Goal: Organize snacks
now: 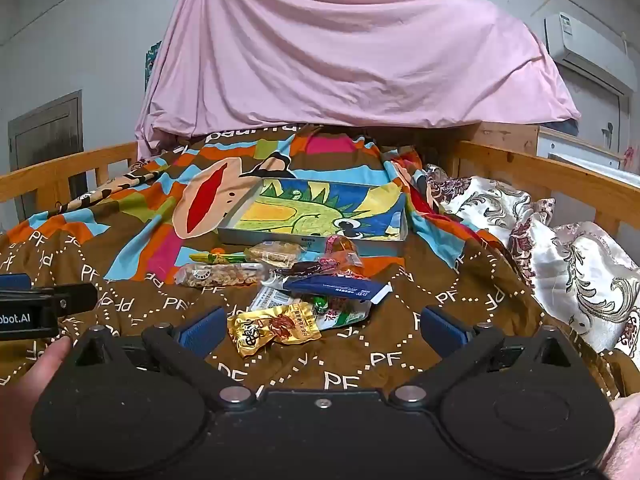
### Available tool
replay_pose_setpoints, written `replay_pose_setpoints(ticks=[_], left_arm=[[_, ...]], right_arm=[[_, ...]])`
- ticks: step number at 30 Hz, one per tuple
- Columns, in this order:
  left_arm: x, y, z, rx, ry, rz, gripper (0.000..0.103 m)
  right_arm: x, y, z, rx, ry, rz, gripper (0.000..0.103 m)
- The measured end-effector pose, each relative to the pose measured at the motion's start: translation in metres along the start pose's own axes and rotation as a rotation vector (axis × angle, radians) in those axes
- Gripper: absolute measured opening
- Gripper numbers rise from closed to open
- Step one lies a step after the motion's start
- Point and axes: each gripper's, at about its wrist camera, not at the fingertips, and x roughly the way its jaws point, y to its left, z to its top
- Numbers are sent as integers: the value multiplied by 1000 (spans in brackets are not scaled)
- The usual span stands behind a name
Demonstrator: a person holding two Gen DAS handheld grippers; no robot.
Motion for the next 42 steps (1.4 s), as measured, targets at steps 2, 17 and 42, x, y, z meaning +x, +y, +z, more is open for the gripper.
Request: replay_pose_setpoints(ticks=[2,17,42], left_arm=[[0,0,0,1,-1,-1,103],[2,0,-1,-1,2,-6,103],[5,0,-2,-3,4,-9,103]], right_arm=[[0,0,0,0,0,1,103],[0,0,0,0,2,0,103],[0,0,0,1,3,1,102]])
